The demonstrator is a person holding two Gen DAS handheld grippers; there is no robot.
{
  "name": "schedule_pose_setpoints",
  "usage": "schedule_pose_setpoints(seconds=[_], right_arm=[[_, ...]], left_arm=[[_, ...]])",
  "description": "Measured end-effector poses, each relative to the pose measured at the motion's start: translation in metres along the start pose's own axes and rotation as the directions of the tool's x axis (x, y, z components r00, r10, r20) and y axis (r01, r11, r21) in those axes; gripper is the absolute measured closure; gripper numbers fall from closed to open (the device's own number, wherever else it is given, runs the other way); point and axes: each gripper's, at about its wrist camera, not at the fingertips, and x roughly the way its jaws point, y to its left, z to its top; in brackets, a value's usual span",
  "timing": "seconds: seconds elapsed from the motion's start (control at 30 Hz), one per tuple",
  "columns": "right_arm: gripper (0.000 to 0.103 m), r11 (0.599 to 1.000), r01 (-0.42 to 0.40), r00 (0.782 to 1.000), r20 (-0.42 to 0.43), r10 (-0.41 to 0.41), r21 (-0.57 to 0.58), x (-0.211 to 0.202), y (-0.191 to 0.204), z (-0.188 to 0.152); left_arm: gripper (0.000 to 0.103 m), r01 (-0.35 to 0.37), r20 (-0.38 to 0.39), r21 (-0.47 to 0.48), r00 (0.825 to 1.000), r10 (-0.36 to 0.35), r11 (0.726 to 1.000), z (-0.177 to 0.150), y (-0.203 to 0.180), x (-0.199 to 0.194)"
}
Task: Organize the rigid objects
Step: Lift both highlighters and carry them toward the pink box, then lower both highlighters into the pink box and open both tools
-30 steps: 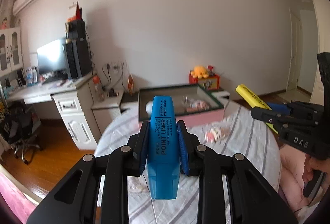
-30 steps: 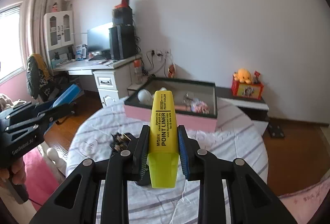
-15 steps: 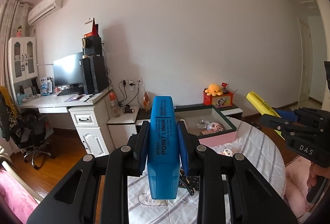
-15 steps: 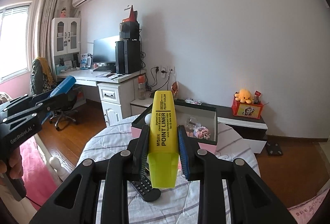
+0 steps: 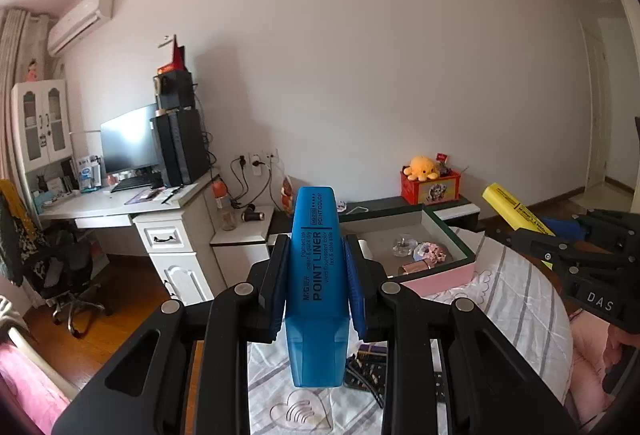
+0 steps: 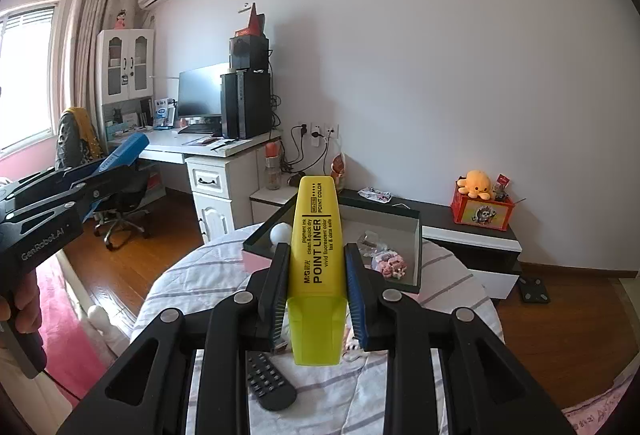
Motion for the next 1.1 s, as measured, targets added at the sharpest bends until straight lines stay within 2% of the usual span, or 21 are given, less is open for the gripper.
schedule_pose_setpoints(seconds=[0.3, 0.57, 0.63, 0.73, 0.97, 1.1], right_arm=[[0.076, 1.000, 0.012, 0.999, -0.042, -0.012, -0.021, 0.049, -0.023, 0.015], [0.076, 0.999, 0.009, 0.989, -0.149, -0.015, -0.043, 0.128, -0.045, 0.018], [0.076, 0.999, 0.003, 0.981, -0.196, -0.012, -0.050, 0.155, -0.048, 0.015], [0.076, 0.999, -0.013, 0.967, -0.255, 0.001, -0.044, 0.190, -0.052, 0.010], [0.076, 0.998, -0.044, 0.934, -0.357, 0.027, -0.038, 0.248, -0.052, 0.000], [0.076, 0.998, -0.053, 0.921, -0.388, 0.036, -0.032, 0.263, -0.048, -0.004]], left_arm=[[0.077, 0.029, -0.054, 0.060, 0.998, -0.026, 0.998, 0.013, -0.014, 0.072], [0.077, 0.071, -0.191, 0.096, 0.980, -0.052, 0.993, 0.013, -0.027, 0.174], [0.077, 0.099, -0.236, 0.091, 0.969, -0.075, 0.991, 0.010, -0.030, 0.201], [0.077, 0.107, -0.306, 0.094, 0.949, -0.073, 0.990, -0.002, -0.035, 0.241], [0.077, 0.113, -0.428, 0.113, 0.902, -0.055, 0.987, -0.028, -0.045, 0.302], [0.076, 0.104, -0.434, 0.140, 0.900, -0.033, 0.985, -0.034, -0.048, 0.311]])
